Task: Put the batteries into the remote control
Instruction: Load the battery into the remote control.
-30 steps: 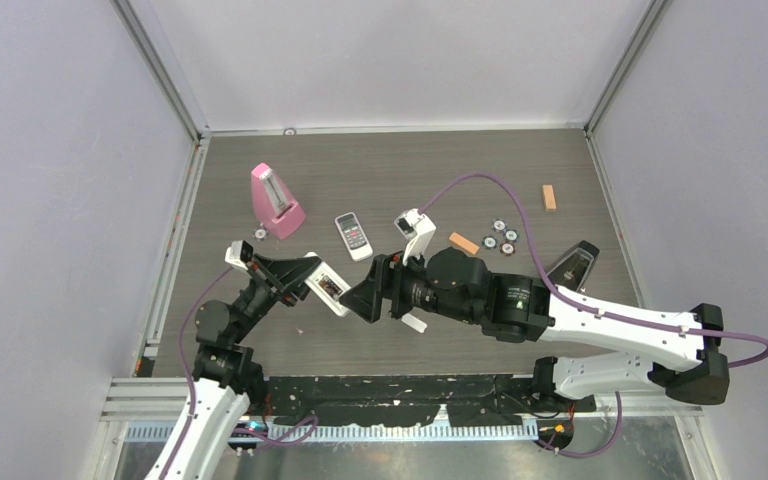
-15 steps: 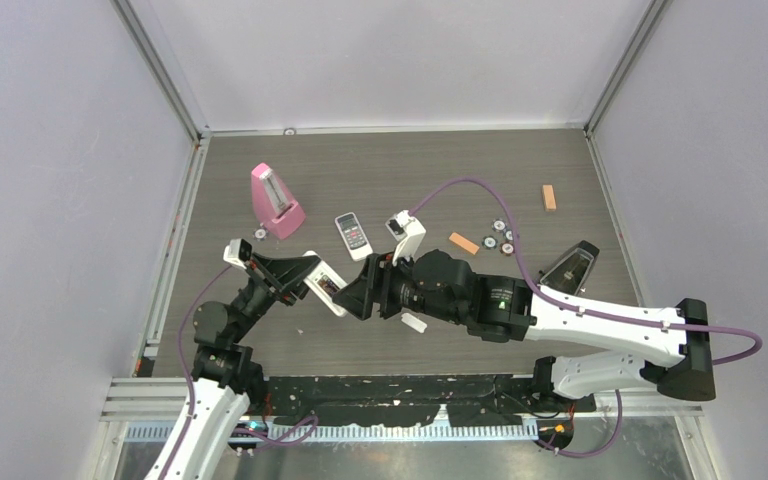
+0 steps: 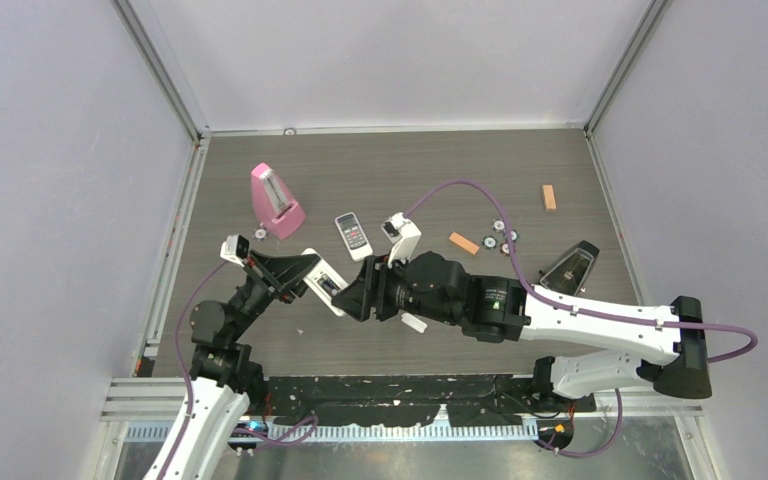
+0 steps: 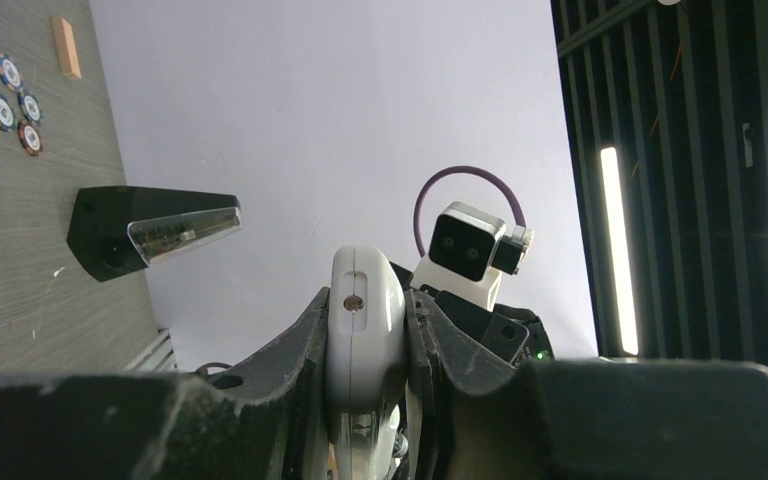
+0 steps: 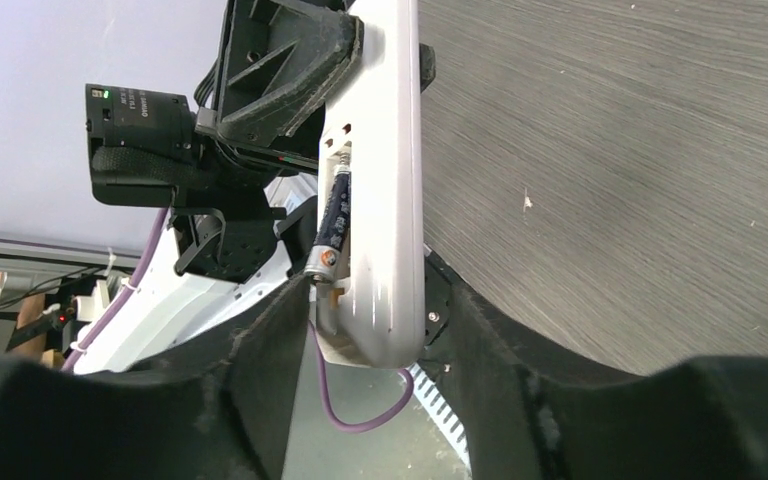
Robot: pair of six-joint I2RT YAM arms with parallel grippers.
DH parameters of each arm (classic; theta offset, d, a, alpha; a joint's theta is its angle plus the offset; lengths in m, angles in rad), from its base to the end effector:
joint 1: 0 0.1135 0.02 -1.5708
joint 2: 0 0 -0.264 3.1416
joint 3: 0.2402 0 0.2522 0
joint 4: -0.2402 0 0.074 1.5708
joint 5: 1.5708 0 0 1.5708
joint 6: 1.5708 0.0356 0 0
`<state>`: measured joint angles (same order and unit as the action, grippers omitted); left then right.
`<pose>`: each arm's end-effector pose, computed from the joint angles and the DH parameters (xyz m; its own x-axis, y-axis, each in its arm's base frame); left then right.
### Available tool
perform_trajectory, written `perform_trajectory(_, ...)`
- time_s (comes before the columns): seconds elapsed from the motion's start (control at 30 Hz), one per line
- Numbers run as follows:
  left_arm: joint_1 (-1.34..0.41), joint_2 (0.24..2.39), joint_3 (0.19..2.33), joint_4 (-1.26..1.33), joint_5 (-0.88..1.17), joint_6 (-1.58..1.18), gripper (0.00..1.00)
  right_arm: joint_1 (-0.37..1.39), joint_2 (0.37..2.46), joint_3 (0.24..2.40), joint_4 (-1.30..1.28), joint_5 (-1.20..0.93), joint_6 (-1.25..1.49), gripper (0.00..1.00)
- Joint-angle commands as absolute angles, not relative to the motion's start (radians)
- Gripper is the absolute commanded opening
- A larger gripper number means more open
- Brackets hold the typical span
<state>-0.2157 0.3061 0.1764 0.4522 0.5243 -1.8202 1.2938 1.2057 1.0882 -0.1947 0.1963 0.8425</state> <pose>0.1118 -0.0427 0.2541 -0.7054 -0.7042 0.0803 0.1398 -0.2494 -0.9583 0.0832 0.2671 0.3575 -0.7221 0.1368 -0.6781 -0.5315 0.5179 0.6704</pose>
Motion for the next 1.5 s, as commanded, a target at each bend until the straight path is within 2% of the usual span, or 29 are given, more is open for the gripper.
perform_trajectory(0.0, -0.216, 0.304, 0.216, 0.523, 0.548, -1.809, 0.0, 1.288, 1.2, 1.116, -0.16, 0.2, 0.848, 0.62)
perform_trajectory(0.1, -0.215, 0.307, 0.213, 0.523, 0.546, -1.807, 0.0, 1.287, 1.168, 1.085, -0.133, 0.195, 0.851, 0.69)
perform_trajectory(0.27, -0.216, 0.31, 0.213, 0.524, 0.547, -1.805, 0.0, 1.279, 1.128, 1.06, -0.123, 0.2, 0.87, 0.72)
perform_trajectory(1.47, -0.215, 0.297, 0.218, 0.506, 0.552, -1.808, 0.0, 1.253, 1.204, 1.061, -0.113, 0.163, 0.894, 0.57)
